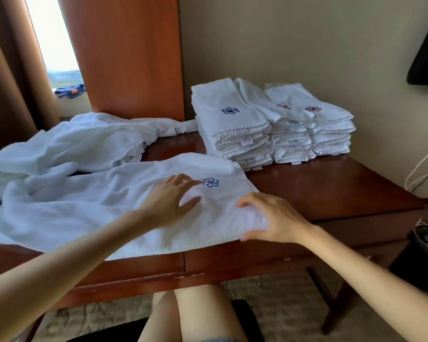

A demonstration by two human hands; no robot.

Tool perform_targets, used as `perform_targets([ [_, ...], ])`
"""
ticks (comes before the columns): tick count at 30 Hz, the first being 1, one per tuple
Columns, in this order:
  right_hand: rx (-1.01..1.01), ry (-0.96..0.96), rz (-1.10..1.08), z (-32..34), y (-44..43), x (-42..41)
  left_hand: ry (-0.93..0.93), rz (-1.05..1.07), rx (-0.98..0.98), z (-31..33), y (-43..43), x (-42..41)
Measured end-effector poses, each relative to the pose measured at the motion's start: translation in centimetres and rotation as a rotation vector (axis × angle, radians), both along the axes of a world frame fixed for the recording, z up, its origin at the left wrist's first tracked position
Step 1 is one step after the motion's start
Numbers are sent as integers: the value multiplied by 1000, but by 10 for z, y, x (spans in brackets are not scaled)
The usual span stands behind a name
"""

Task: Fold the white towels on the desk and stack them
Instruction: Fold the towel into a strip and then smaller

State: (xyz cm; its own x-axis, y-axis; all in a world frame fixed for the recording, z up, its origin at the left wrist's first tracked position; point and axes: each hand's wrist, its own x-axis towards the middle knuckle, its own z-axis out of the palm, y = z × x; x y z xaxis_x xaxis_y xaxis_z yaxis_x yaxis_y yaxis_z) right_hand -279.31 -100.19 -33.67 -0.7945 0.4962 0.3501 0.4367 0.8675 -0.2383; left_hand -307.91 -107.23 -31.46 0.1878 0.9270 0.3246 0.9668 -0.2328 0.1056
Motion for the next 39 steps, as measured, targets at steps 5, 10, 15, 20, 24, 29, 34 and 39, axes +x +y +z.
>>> perform_targets([
  [5, 34, -76, 83, -4, 1, 16, 335, -198, 54, -7, -66, 16],
  [10, -527, 79, 62, 39, 7, 17, 13, -156, -31, 5, -80, 8],
  [15, -812, 142, -48, 74, 27, 5, -393, 38, -202, 53, -44, -16],
  [20, -887, 111, -284, 58, 54, -21, -16, 273, -481, 54, -3, -37],
  [24, -853, 196, -319, 44, 49, -19, 2, 251, -628, 41, -5, -38],
  [29, -1009, 437, -162, 43, 14, 10, -442, 23, -802, 63, -38, -33],
  [34, -1087, 85, -188, 42, -3, 22, -232, 23, -830, 43, -44, -23],
  [39, -750, 119, -486, 38, 23, -7, -131, 268, -549, 17, -6, -15],
])
